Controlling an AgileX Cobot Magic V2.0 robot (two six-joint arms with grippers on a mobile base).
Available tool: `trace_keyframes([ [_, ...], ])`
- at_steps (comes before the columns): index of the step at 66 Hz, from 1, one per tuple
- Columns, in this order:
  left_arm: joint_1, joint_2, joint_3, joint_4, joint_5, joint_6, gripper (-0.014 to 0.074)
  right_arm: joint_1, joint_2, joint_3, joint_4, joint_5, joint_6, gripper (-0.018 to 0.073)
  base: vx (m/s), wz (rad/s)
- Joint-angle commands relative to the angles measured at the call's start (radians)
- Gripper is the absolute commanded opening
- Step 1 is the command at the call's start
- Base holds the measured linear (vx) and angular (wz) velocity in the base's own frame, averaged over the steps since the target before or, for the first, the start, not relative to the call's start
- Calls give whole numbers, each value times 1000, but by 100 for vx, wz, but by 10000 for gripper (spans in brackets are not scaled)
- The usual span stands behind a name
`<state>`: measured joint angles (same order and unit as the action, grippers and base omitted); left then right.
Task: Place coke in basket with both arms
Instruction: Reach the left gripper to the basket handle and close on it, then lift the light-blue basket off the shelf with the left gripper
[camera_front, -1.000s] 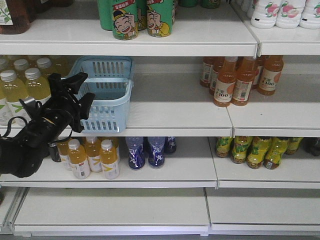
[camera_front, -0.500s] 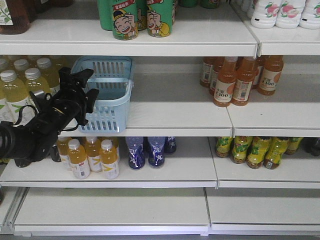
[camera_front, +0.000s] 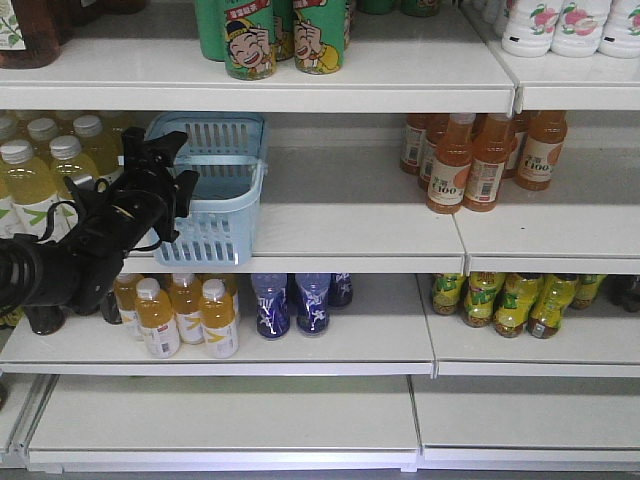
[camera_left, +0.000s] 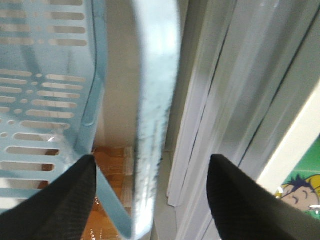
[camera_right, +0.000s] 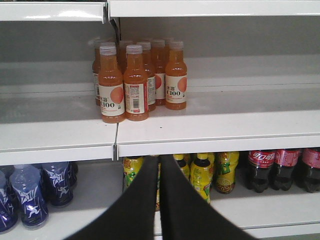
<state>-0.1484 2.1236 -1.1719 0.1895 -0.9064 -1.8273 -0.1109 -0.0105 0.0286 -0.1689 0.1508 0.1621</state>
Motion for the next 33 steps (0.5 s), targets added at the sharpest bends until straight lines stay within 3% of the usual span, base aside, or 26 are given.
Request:
trace_keyframes([
  [1, 0, -55, -43, -20, -61, -3, 465, -6, -13, 6, -12, -77, -9, -2, 0, 0],
  [20, 1, -55, -63, -22, -2, -3, 421, -6, -13, 6, -12, -77, -9, -2, 0, 0],
  [33, 1, -55, -63, -18, -31, -3, 221, -6, -13, 6, -12, -77, -9, -2, 0, 0],
])
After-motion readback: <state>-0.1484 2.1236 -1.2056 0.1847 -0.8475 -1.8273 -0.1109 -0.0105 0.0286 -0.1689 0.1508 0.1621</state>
